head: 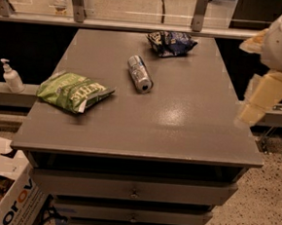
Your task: Pick redbull can
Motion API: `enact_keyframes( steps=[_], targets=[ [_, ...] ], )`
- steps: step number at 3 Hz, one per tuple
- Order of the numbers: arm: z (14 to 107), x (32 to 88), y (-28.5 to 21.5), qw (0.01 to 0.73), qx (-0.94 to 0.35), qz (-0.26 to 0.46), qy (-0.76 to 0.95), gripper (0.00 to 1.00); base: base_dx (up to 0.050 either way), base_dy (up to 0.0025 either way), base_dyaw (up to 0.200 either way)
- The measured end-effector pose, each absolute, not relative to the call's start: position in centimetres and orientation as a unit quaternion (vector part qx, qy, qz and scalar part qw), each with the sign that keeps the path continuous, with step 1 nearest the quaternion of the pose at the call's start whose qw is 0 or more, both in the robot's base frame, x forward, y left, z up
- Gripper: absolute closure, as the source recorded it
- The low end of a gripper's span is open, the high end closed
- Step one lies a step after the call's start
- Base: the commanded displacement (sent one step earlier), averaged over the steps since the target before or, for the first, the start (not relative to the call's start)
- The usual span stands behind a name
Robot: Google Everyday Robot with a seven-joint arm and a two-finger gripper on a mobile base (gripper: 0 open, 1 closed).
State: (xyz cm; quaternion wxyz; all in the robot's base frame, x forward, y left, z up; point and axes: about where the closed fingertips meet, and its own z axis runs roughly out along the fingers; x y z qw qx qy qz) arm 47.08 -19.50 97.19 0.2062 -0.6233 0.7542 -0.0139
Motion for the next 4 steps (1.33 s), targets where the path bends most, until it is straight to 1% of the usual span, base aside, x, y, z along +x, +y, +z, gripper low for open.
enact_keyframes(
  steps=[1,2,4],
  targets=[
    [96.4,50.5,-17.0,0.264,-0.64,0.012,0.722,0.0,0.0,0.0,0.0],
    [95.5,52.8,-14.9,0.305,-0.65,0.025,0.696,0.0,0.0,0.0,0.0],
    [92.3,56.4,-10.2,0.327,-0.634,0.072,0.697,0.0,0.0,0.0,0.0]
  ],
)
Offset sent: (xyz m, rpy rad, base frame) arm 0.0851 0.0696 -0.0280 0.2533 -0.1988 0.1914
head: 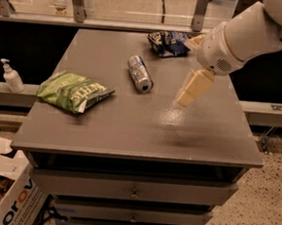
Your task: Pick redbull can
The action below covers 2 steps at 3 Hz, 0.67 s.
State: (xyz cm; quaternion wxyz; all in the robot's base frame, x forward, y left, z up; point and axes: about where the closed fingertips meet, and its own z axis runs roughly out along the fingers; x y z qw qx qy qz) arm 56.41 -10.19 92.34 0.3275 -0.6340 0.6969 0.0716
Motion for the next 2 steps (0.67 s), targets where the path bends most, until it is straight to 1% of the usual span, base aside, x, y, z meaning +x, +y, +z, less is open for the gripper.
enact_keyframes(
  steps=[2],
  targets=[
    [89.9,60.9,-8.1,0.349,-0.581,0.123,0.725,0.0,0.0,0.0,0.0]
  ],
)
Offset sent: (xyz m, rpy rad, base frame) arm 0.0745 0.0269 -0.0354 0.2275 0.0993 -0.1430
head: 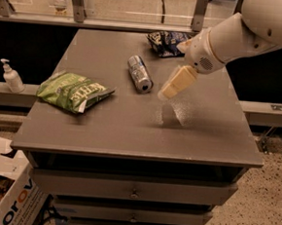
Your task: Pick redbull can
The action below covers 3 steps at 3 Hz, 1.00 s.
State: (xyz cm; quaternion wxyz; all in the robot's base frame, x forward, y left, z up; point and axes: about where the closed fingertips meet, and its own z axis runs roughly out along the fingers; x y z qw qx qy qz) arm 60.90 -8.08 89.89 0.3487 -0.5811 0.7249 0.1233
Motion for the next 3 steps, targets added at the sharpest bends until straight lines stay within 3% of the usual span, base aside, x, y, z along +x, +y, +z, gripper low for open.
enact_keyframes(
  steps=[3],
  targets=[
    [85.3,64.8,-4.3,0.357,-0.544,0.166,0.741,0.0,0.0,0.0,0.0]
  ],
)
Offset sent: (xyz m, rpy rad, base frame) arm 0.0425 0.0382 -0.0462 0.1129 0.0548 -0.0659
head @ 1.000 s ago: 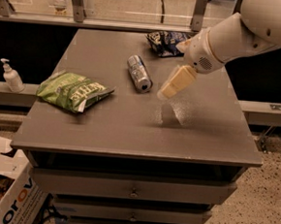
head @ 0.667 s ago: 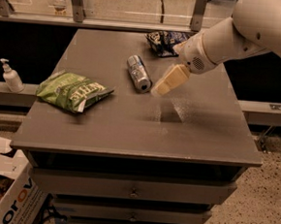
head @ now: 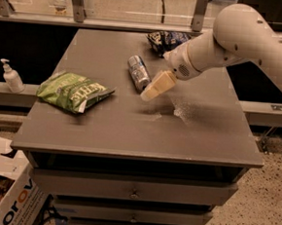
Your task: Pick redbull can
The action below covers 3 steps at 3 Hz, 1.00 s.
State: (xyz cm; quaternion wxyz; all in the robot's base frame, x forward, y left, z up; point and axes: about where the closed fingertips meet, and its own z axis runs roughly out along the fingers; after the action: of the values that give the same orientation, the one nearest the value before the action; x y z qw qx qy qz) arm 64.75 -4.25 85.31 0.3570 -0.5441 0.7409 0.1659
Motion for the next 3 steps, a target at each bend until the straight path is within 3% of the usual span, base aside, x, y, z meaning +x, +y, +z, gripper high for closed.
enact_keyframes(
  steps=[2,3],
  targets=[
    [83.2,65.8,-0.9,0.351,-0.547,0.186,0.737,0.01,0.0,0.0,0.0],
    [83.2,66.1,0.3,0.352,-0.549,0.189,0.734,0.19,0.0,0.0,0.0]
  ],
)
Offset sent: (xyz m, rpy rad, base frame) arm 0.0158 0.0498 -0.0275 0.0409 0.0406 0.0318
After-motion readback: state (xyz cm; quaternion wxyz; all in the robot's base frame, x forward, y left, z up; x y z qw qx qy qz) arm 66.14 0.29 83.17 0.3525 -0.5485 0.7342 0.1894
